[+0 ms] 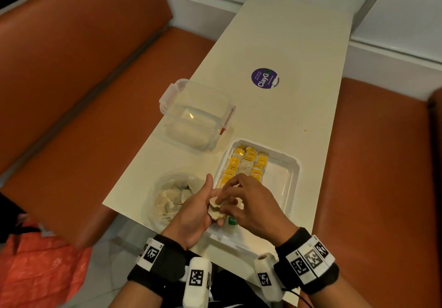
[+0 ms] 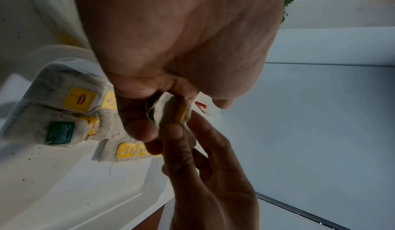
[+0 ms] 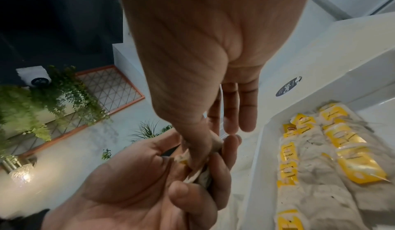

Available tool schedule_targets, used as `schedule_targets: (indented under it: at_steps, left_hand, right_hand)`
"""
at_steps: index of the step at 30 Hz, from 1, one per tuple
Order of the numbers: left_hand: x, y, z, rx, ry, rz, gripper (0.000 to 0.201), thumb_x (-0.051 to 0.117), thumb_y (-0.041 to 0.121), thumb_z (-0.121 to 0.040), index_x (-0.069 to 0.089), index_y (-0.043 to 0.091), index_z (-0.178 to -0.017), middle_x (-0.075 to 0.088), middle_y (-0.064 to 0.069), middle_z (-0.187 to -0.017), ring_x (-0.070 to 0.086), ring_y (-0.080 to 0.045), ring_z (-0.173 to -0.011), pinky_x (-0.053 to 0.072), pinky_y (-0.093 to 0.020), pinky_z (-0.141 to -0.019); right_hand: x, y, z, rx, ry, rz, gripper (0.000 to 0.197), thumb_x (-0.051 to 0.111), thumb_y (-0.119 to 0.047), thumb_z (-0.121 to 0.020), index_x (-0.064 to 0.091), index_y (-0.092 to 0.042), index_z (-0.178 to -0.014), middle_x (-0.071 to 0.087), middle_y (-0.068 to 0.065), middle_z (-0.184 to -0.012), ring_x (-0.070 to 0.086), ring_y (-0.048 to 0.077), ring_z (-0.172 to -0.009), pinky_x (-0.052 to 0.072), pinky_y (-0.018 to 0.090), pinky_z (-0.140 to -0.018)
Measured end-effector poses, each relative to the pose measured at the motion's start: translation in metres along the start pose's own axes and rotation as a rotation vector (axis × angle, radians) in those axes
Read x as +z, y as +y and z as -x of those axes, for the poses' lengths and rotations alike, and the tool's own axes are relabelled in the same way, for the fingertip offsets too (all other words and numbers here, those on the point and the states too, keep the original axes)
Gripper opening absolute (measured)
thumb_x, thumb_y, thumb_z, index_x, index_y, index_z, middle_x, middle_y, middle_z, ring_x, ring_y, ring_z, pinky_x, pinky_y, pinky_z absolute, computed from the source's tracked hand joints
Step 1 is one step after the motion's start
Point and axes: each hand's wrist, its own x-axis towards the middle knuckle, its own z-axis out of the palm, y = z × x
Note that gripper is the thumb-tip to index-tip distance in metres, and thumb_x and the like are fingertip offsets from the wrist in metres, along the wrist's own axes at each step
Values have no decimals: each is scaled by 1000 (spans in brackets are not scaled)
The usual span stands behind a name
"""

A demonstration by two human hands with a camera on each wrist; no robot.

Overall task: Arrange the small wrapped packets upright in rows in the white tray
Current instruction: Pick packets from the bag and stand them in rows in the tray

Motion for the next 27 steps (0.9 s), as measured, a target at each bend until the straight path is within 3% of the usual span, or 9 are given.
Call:
schedule_targets:
  at_steps: [3,5,8,11,16,21,23,27]
  left_hand:
    - [-1,0,1,29,-17,-9,73,34,67,-105,77,12,-125,73,-10,-111,62,-18,-80,37,-33,-59]
    - [-2,-1,3,61,-26,-22,65,44,65,-103,75,14,-127,74,-10,-113,60,-17,-78,37,-33,-58]
    - [-5,-4,3,170,62,-135,43,70,51,-91,78,18,-116,72,-9,-100,56,-15,-71,38,-28,-55]
    - [-7,-7,0,267,139,-245,28,80,40,-83,82,20,-103,64,-4,-83,48,-15,-64,38,-26,-53]
    - [-5,-9,-6,329,168,-330,14,80,22,-89,84,13,-100,68,6,-72,51,-4,-55,41,-17,-51]
    - [-9,-9,-13,235,261,-322,20,76,37,-94,82,19,-102,65,4,-76,46,-12,-57,39,-24,-51]
    - [-12,-10,-14,192,280,-299,24,75,38,-95,80,15,-102,67,2,-80,50,-13,-62,41,-26,-53]
    - [-14,-10,-15,154,302,-248,27,76,37,-94,79,13,-106,71,-1,-85,59,-15,-70,44,-28,-55]
  right_hand:
    - [-1,4,0,103,58,-113,12,70,-48,-92,74,-39,-97,65,-19,-99,57,3,-95,50,25,-77]
    - [-5,4,0,231,111,-312,8,73,-43,-93,74,-35,-94,71,-17,-94,64,3,-90,51,22,-74]
    - [-12,3,4,342,166,-685,4,74,-25,-95,75,-22,-98,78,-6,-91,72,8,-86,52,22,-73]
    - [-20,5,10,365,99,-864,12,74,-22,-96,73,-14,-104,80,2,-92,76,15,-90,53,23,-72]
    - [-19,23,16,310,104,-473,16,82,-44,-85,75,-31,-91,74,-15,-93,69,4,-86,55,24,-76]
    - [-9,69,19,346,67,153,21,68,-55,-92,72,-34,-95,66,-15,-97,58,9,-95,38,27,-70]
    - [-1,84,22,414,8,135,18,69,-52,-91,74,-35,-93,68,-16,-93,61,7,-91,38,26,-68]
    - [13,98,23,509,-18,-219,11,83,-39,-83,75,-31,-81,75,-13,-77,67,2,-74,49,21,-67]
